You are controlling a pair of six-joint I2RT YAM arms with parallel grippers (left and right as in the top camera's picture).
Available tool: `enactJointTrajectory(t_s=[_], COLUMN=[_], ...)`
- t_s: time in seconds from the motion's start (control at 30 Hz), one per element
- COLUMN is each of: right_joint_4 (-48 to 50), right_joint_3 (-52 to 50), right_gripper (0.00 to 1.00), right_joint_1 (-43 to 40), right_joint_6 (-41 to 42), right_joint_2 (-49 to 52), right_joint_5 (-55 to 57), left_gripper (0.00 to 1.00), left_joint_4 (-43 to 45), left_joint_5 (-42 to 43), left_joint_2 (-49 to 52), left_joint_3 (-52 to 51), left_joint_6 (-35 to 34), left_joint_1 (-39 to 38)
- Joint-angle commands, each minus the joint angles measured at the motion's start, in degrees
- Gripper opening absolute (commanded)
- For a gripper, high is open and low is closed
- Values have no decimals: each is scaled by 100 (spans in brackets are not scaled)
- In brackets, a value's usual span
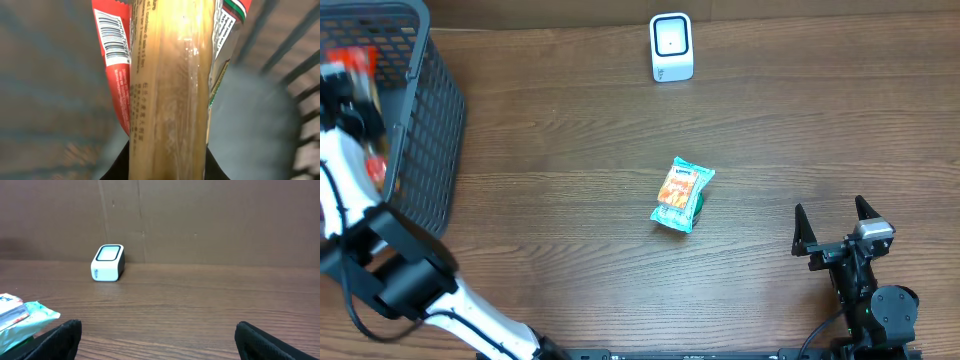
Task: Scan the item barcode
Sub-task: 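Lift both items out of the basket toward the table centre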
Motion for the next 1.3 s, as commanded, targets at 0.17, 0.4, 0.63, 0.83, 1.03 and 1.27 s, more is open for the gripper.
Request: enactJointTrajectory(t_s=[0.17, 0.4, 0.63, 0.83, 1.03, 1.27], right_joint_4=[13, 13, 13, 13, 13, 13], right_joint_3=[-59, -59, -59, -59, -59, -59], right_gripper=[100, 100, 100, 100, 100, 100], right_joint_1=[-13, -13, -13, -13, -13, -13], right_joint_6=[-15, -15, -15, -15, -15, -15], right_joint_2=[-57, -57, -57, -57, -57, -57], right_joint_5=[11, 11, 11, 11, 11, 11], left_gripper=[4, 4, 4, 4, 4, 4], left_joint_4=[72, -1294, -3449, -3657, -2973, -1825], left_joint_5=[-1556, -1174, -492, -470, -470, -199], left_joint_2=[-2199, -3305, -3324, -3191, -3187, -3187], left_joint_3=[887, 887, 706, -444, -2118, -3580], left_joint_6=[-284, -1528, -2424, -2605, -3141, -3587], left_joint_1=[-1049, -2068, -3390, -4518, -5368, -5862])
